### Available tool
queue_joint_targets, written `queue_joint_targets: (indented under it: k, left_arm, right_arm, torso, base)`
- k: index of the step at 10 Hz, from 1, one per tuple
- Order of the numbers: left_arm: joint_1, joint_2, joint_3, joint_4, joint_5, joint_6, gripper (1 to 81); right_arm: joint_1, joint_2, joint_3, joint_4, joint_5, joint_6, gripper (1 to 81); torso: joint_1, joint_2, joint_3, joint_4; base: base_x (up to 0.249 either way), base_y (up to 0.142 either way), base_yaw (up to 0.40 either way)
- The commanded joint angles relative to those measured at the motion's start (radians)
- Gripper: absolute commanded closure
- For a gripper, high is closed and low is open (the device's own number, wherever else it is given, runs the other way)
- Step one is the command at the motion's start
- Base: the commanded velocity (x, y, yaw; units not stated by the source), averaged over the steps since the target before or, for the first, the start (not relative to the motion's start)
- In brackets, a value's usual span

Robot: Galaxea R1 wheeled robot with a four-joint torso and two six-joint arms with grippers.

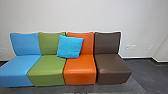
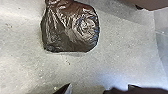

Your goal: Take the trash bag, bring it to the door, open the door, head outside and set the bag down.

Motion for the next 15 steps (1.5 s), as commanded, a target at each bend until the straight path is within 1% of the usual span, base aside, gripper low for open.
queue_joint_targets:
  k: [1,2,3,4,5,7,8,9,10,11,12,13,15]
  left_arm:
    - [-0.133,0.010,-0.005,-0.030,0.064,-0.005,1.0]
    - [-0.139,0.020,-0.028,-0.042,0.064,-0.005,1.0]
    - [-0.144,0.031,-0.050,-0.053,0.064,-0.004,1.0]
    - [-0.146,0.037,-0.061,-0.055,0.063,-0.004,1.0]
    - [-0.147,0.045,-0.073,-0.059,0.060,-0.004,1.0]
    - [-0.156,0.052,-0.099,-0.079,0.058,-0.004,1.0]
    - [-0.159,0.059,-0.104,-0.085,0.058,-0.004,1.0]
    - [-0.164,0.060,-0.104,-0.091,0.058,-0.004,1.0]
    - [-0.170,0.062,-0.104,-0.101,0.057,-0.004,1.0]
    - [-0.176,0.068,-0.105,-0.110,0.057,-0.004,1.0]
    - [-0.181,0.075,-0.107,-0.113,0.053,-0.005,1.0]
    - [-0.187,0.085,-0.116,-0.113,0.053,-0.005,1.0]
    - [-0.201,0.095,-0.124,-0.113,0.053,-0.009,1.0]
  right_arm:
    - [0.120,-0.055,0.064,0.010,-0.084,0.014,1.0]
    - [0.143,-0.056,0.073,0.010,-0.103,0.023,1.0]
    - [0.160,-0.060,0.075,0.008,-0.103,0.039,1.0]
    - [0.170,-0.061,0.066,0.010,-0.086,0.042,1.0]
    - [0.205,-0.060,0.055,0.010,-0.083,0.067,1.0]
    - [0.307,-0.064,0.055,0.010,-0.103,0.135,1.0]
    - [0.353,-0.066,0.053,0.013,-0.120,0.158,1.0]
    - [0.390,-0.066,0.053,0.013,-0.155,0.180,1.0]
    - [0.428,-0.072,0.053,0.014,-0.207,0.201,1.0]
    - [0.453,-0.078,0.065,0.014,-0.224,0.216,1.0]
    - [0.457,-0.087,0.079,0.014,-0.222,0.220,1.0]
    - [0.457,-0.092,0.087,0.011,-0.222,0.220,1.0]
    - [0.456,-0.095,0.092,0.010,-0.225,0.218,1.0]
  torso:
    - [0.063,-0.097,-0.074,0.000]
    - [0.086,-0.134,-0.105,0.000]
    - [0.108,-0.169,-0.050,0.000]
    - [0.130,-0.203,-0.070,0.000]
    - [0.146,-0.228,-0.076,0.000]
    - [0.187,-0.293,-0.084,0.000]
    - [0.210,-0.331,-0.085,0.000]
    - [0.230,-0.363,-0.085,0.000]
    - [0.255,-0.403,-0.085,0.000]
    - [0.277,-0.438,-0.085,0.000]
    - [0.300,-0.475,-0.117,0.000]
    - [0.322,-0.510,-0.164,0.000]
    - [0.356,-0.564,-0.210,0.000]
  base:
    - [0.000,0.000,0.000]
    - [0.000,0.000,0.000]
    - [0.000,0.000,0.000]
    - [0.000,0.000,0.000]
    - [0.000,0.000,0.000]
    - [0.000,0.000,0.000]
    - [0.000,0.000,0.000]
    - [0.000,0.000,0.000]
    - [0.000,0.000,0.000]
    - [0.000,0.000,0.000]
    - [0.000,0.000,0.000]
    - [0.000,0.000,0.000]
    - [0.000,0.000,0.000]
